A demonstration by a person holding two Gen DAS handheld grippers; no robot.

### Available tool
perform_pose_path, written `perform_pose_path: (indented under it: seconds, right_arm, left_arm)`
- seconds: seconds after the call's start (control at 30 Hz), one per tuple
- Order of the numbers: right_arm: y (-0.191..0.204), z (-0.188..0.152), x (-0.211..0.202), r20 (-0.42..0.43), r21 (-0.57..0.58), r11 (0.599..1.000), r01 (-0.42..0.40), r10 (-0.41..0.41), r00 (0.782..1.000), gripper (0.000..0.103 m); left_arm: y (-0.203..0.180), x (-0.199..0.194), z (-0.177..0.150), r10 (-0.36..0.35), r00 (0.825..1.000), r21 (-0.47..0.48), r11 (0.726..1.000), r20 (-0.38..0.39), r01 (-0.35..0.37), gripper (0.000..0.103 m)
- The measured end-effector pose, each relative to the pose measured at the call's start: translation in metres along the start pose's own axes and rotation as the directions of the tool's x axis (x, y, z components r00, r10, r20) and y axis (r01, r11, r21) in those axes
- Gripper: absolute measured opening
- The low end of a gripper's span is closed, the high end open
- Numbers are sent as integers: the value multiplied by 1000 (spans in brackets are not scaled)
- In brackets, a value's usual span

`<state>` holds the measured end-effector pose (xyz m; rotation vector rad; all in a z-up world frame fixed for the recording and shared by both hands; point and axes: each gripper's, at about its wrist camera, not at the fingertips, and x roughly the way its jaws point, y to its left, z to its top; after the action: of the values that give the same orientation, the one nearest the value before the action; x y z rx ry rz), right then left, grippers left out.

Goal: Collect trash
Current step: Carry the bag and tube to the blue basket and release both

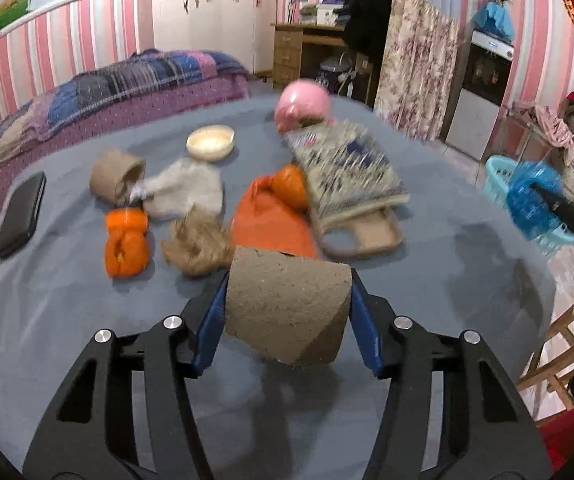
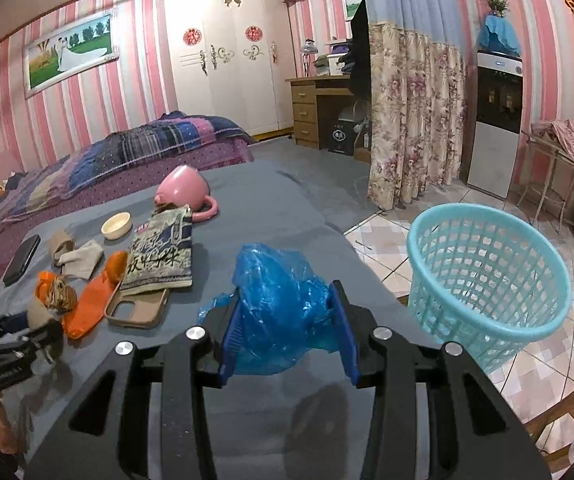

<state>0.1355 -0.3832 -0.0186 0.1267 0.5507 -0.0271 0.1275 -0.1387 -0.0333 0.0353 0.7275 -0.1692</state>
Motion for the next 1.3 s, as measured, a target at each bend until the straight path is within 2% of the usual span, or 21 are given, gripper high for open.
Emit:
perform_pose_path:
  seconds: [0.1, 0.23, 0.47, 0.67, 0.8, 0.9, 1.0, 1.1, 1.2, 1.3]
  right_arm:
    - [-8, 8, -4, 20, 2, 1000, 16, -16, 1000, 41]
    - [-38, 29, -11, 57, 21, 998, 65, -66, 996, 41]
    - [-109, 74, -14, 100, 68, 978, 195, -201, 974, 41]
    - [-171, 87, -12, 96, 112, 950, 290, -301, 949, 41]
    - [-210, 79, 2, 43, 119, 932, 343, -350, 936, 41]
    - [-233, 76, 3, 29, 151, 924, 352, -360, 932, 41]
    - [-247, 74, 3, 21, 172, 914, 366, -375, 927, 41]
    - [-257, 69, 6, 6, 180, 906, 384, -391, 920, 41]
    - [-264, 63, 6, 2, 191, 897, 399, -407, 913, 41]
    - [-272, 60, 8, 2, 219, 890, 400, -411, 912, 41]
  left_arm:
    - [-20, -7, 24, -9, 998, 19, 1000, 56, 8, 55]
    - [-55, -3, 61, -46, 993, 40, 998, 110, 41, 55]
    - [-143, 10, 128, -150, 967, 93, 987, 206, 133, 55]
    - [-216, 20, 156, -241, 939, 157, 966, 247, 207, 55]
    - [-258, 29, 161, -297, 925, 202, 947, 238, 252, 55]
    - [-288, 41, 160, -329, 919, 241, 931, 219, 276, 55]
    - [-310, 64, 159, -325, 929, 256, 926, 175, 276, 55]
    - [-320, 81, 162, -354, 926, 246, 916, 129, 316, 55]
    - [-324, 95, 158, -356, 928, 254, 912, 108, 320, 55]
    - [-325, 110, 153, -378, 923, 259, 901, 73, 349, 55]
